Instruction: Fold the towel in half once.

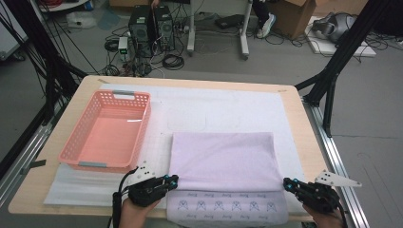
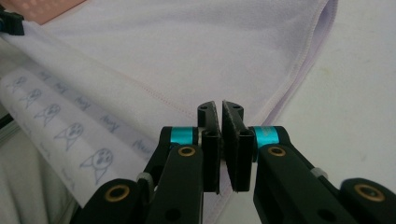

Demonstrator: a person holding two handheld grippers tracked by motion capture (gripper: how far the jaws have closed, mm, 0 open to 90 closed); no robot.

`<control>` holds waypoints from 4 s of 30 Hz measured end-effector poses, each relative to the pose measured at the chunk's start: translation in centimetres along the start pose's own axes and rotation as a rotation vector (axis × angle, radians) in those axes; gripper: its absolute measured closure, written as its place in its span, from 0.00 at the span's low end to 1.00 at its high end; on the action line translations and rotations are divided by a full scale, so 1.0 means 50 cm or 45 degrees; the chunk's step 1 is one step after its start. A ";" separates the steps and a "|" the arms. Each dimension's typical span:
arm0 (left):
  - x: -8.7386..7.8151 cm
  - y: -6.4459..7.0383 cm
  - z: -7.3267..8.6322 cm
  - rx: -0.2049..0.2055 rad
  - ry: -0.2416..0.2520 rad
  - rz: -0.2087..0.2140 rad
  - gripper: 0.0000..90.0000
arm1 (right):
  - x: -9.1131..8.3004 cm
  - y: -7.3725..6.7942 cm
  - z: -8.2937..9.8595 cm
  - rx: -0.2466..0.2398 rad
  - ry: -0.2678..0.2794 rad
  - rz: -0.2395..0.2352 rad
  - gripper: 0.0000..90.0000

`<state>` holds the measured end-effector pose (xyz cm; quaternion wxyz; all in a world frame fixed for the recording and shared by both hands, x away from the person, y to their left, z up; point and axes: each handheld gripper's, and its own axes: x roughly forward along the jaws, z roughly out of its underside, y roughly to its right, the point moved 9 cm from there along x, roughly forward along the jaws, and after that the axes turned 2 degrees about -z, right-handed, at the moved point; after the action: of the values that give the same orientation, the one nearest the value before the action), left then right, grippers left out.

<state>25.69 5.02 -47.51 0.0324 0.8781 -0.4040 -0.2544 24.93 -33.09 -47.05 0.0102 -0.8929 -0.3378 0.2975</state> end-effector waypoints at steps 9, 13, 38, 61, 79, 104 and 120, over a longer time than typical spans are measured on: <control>-0.020 0.038 0.036 0.046 -0.060 0.050 0.94 | -0.037 -0.028 0.026 0.002 -0.027 -0.017 0.96; -0.011 0.030 0.030 0.064 -0.052 0.019 0.69 | -0.032 -0.032 0.039 0.015 -0.078 -0.025 0.83; 0.097 -0.163 -0.096 -0.053 0.080 -0.206 0.47 | 0.151 0.094 -0.037 0.038 -0.202 0.177 0.96; 0.215 -0.234 -0.105 -0.002 -0.197 -0.352 0.45 | 0.220 0.186 -0.125 0.036 -0.205 0.205 0.45; 0.196 -0.245 -0.198 -0.009 0.023 -0.384 0.91 | 0.232 0.192 -0.166 -0.074 -0.093 0.168 0.96; 0.237 -0.308 -0.249 -0.130 0.041 -0.381 0.69 | 0.293 0.248 -0.271 0.023 0.038 0.287 0.80; 0.193 -0.199 -0.162 -0.055 0.043 -0.215 0.57 | 0.244 0.187 -0.241 0.081 -0.065 0.176 0.62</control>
<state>41.67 3.50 -47.15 0.0366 0.9123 -0.3224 -0.2498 44.25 -30.68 -45.60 0.0095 -0.9054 -0.2660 0.3307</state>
